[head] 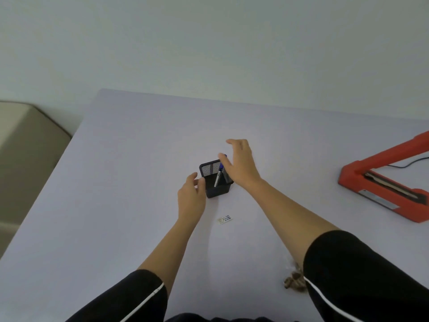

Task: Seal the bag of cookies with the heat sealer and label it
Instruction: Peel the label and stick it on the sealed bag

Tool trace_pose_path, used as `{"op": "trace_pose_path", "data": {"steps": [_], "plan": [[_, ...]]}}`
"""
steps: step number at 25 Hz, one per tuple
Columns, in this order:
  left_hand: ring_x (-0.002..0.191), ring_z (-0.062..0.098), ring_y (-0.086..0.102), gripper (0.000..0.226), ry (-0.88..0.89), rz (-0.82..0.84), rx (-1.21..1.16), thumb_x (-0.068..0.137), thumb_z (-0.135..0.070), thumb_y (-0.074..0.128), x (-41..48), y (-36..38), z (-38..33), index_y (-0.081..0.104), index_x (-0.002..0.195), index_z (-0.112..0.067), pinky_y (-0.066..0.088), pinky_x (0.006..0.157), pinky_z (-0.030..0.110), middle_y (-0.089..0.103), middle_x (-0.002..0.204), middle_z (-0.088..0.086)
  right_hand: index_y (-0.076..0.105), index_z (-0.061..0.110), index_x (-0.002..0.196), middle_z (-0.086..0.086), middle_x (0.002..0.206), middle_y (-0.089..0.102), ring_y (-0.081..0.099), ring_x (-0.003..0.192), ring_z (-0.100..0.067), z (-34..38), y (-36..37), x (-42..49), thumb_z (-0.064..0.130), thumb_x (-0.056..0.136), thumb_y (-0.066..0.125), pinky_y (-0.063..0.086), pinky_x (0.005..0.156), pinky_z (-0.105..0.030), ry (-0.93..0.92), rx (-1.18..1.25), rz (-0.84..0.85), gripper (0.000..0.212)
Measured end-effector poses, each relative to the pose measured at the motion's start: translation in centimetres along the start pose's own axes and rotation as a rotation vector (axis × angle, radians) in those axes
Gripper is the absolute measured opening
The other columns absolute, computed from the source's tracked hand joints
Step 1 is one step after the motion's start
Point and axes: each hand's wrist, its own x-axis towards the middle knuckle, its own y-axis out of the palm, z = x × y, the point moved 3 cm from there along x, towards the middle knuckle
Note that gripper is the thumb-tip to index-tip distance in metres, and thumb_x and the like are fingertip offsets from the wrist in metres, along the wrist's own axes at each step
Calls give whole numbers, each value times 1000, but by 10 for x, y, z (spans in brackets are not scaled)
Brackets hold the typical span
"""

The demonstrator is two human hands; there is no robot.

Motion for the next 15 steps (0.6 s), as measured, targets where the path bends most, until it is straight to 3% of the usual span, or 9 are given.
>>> {"op": "trace_pose_path", "data": {"steps": [3,6,8,11,15], "plan": [[72,27,55,25,-59,-122,-30,98,-24,33,-12,-1,22,50,84,-11,43,64,38,59,76,7,52,2,116,-14,116,49,53,105,-25,-32,-15,-23,15,95,47,43,88,-28,106,139,-260,25],[65,27,44,35,-119,29,143,99,-28,31,-30,17,44,35,67,-14,32,58,35,46,64,3,57,4,106,-13,106,52,56,96,-27,-82,-3,-63,15,96,45,42,78,-27,228,29,-192,19],[72,30,51,31,-39,140,274,97,-33,41,-36,30,55,44,74,-12,36,62,35,51,76,3,60,8,107,-13,105,52,57,94,-27,-102,14,-88,16,94,50,47,81,-34,207,-32,14,19],[96,29,56,28,143,251,484,90,-32,57,-39,43,70,61,107,-9,45,75,36,55,108,7,63,15,114,-8,108,52,55,95,-21,-104,35,-107,23,90,59,47,85,-34,113,-64,273,26],[94,29,57,23,329,209,560,87,-23,63,-43,50,73,66,103,-7,46,67,34,59,103,12,66,19,111,-5,109,52,54,96,-18,-93,46,-111,26,85,66,47,83,-30,14,-119,355,27]]}}
